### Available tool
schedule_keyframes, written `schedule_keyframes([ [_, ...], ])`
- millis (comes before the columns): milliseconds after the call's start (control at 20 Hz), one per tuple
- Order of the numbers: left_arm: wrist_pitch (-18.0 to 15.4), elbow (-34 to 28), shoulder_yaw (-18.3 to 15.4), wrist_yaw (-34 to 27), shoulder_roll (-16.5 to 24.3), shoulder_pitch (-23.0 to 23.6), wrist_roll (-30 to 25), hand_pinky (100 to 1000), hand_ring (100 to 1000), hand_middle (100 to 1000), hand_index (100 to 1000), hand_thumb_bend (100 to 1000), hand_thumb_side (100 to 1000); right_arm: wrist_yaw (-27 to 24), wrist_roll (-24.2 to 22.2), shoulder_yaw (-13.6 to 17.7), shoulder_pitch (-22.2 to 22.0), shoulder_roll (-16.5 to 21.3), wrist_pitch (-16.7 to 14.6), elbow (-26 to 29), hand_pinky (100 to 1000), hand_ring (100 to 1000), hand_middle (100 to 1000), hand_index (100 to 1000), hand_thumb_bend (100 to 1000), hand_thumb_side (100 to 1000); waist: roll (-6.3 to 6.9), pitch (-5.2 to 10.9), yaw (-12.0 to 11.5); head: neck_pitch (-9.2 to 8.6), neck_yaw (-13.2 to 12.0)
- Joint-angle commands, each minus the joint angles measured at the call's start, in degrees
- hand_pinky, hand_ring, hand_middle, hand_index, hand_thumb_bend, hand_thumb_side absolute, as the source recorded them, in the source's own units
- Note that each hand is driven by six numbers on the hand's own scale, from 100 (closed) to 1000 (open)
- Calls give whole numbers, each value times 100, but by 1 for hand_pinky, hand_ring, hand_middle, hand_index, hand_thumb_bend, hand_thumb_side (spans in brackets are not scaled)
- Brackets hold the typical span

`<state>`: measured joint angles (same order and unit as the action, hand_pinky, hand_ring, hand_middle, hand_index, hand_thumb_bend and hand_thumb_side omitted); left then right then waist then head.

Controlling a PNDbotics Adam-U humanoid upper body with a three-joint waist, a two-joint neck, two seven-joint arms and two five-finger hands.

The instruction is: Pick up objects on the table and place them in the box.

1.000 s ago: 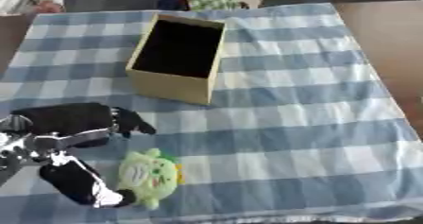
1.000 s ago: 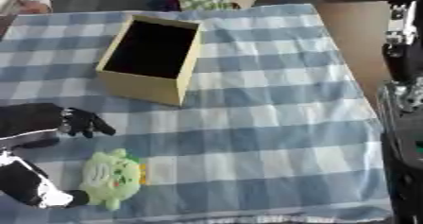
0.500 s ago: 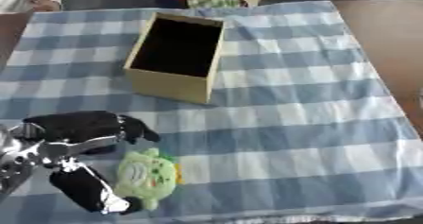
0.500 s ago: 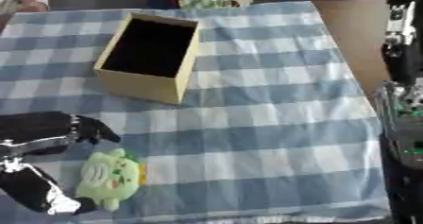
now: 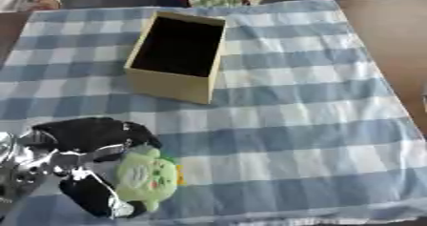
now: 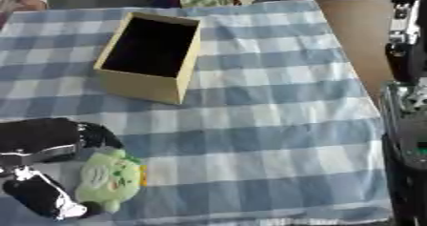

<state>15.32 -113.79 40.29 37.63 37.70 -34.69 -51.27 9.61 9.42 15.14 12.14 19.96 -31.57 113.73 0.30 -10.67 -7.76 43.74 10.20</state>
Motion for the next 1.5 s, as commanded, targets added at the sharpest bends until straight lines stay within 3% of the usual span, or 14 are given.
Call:
schedule_keyframes([
  [50,116,-57,10,41,18,-30,-69,784,834,870,946,417,399,-47,-26,16,76,79,-13,86,775,607,584,771,100,755,0,60,9,37,-16],
  [200,117,33,57,51,-10,-16,-70,784,834,872,946,372,380,-53,-30,16,80,75,-14,86,775,607,583,771,100,754,-1,58,13,37,-21],
  [1100,42,555,130,258,-217,75,-70,775,830,856,945,465,447,-65,-53,17,82,25,-19,86,774,606,582,770,100,753,-19,6,21,37,-20],
  [1350,87,447,52,323,-250,48,-45,635,690,709,873,486,401,-70,-59,22,78,4,-6,86,774,606,581,771,100,753,-23,-3,15,37,-19],
  [1500,127,301,-1,435,-253,26,52,518,578,622,816,307,335,-75,-61,23,78,-1,-4,86,774,606,582,771,100,752,-26,-1,12,37,-14],
])
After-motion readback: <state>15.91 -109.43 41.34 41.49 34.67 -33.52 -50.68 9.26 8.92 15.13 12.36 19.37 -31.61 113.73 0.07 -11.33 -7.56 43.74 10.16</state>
